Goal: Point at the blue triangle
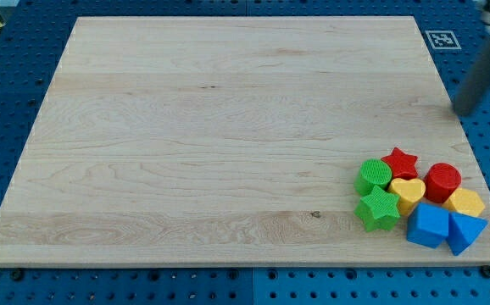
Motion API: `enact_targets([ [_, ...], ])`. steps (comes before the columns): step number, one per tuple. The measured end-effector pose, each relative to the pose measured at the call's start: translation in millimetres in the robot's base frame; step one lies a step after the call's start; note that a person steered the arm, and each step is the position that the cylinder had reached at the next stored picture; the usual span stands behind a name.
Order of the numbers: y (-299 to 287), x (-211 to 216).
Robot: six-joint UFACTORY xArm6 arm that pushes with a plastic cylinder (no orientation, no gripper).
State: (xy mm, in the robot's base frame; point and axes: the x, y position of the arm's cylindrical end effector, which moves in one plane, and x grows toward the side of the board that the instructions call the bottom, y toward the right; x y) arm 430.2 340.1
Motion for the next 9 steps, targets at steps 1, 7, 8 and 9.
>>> enact_targets([
  [1, 3.8, 3.0],
  [7, -12.0, 186.7],
  [8, -28.1, 187.7],
  [9, -28.3, 185.3],
])
